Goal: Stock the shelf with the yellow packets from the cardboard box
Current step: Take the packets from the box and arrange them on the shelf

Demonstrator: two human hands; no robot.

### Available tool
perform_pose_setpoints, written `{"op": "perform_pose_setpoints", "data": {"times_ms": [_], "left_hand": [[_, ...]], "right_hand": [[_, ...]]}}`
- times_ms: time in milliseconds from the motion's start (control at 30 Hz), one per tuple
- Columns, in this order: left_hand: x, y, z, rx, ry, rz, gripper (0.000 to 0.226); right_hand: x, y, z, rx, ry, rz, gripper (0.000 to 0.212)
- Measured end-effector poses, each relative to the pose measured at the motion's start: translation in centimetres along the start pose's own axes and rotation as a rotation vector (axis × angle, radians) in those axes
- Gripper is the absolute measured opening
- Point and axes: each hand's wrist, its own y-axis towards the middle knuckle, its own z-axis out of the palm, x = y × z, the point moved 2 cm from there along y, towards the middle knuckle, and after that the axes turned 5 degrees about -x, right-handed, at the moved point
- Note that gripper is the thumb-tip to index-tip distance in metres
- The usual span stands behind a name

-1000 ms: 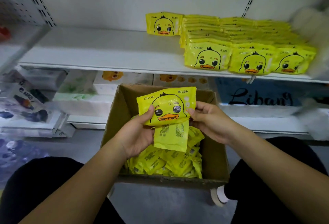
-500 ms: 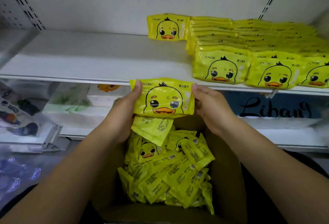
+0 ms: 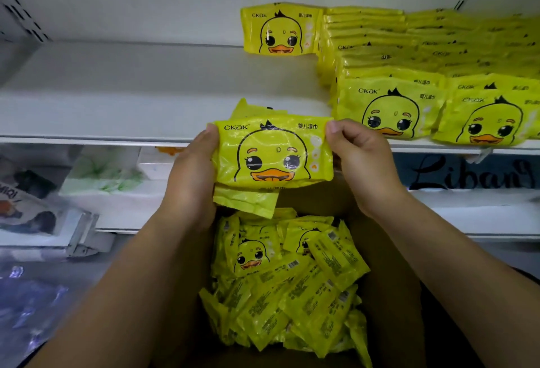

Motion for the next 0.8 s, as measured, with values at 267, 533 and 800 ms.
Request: {"op": "perform_pose_setpoints", "data": {"times_ms": [267, 533, 800], "left_hand": [[0.3, 0.2, 0.2, -0.016, -0.102, 0.021, 0.041], [-0.5, 0.3, -0.2, -0.037, -0.14, 0.043, 0.051], [1.2, 0.4, 0.5, 0.0, -0.015, -0.032, 0.046]], "right_hand": [[-0.4, 0.6, 1.9, -0.083, 0.117, 0.097, 0.036], [-1.3, -0.8, 2.9, 0.242, 0.195, 0.221, 0.014], [-0.3, -0.2, 1.6, 0.094, 0.193, 0.144, 0.015]]}}
